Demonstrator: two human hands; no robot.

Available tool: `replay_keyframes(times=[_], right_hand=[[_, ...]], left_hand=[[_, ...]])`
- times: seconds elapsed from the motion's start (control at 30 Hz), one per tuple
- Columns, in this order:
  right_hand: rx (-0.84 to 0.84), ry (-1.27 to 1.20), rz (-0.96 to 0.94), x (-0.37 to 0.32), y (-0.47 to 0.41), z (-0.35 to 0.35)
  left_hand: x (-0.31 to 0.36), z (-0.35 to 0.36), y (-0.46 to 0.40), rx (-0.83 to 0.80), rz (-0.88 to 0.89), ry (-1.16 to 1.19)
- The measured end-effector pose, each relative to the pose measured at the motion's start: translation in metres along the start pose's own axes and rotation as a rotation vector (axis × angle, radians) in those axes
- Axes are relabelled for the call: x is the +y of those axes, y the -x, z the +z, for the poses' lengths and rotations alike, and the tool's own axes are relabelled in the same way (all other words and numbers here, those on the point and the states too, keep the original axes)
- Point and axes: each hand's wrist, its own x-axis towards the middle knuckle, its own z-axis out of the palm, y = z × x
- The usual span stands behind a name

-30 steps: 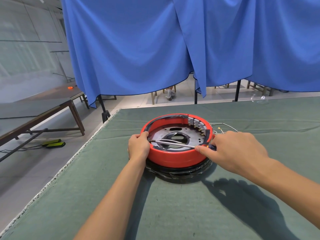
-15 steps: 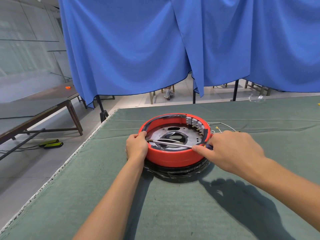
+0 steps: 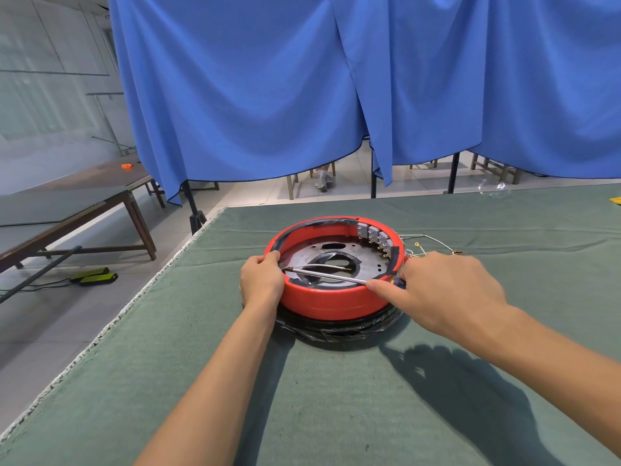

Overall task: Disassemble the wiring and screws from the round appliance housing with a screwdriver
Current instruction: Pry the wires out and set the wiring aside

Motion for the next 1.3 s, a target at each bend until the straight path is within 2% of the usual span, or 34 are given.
replay_keyframes(times=[0.5,1.03,1.3], right_hand=[[-0.046,-0.001,0.109,-0.014,0.019,-0.011],[-0.037,-0.066,0.022,-0.006,0.016,-0.006],[-0.069,0.017,0.04,0.002,0.012,-0.009]], left_hand=[[0.001,-0.004,0.007,0.005,0.024,-0.063],[0.002,-0.006,0.009,0.007,0.025,-0.065],[0.002,-0.005,0.009,0.006,0.016,-0.069]])
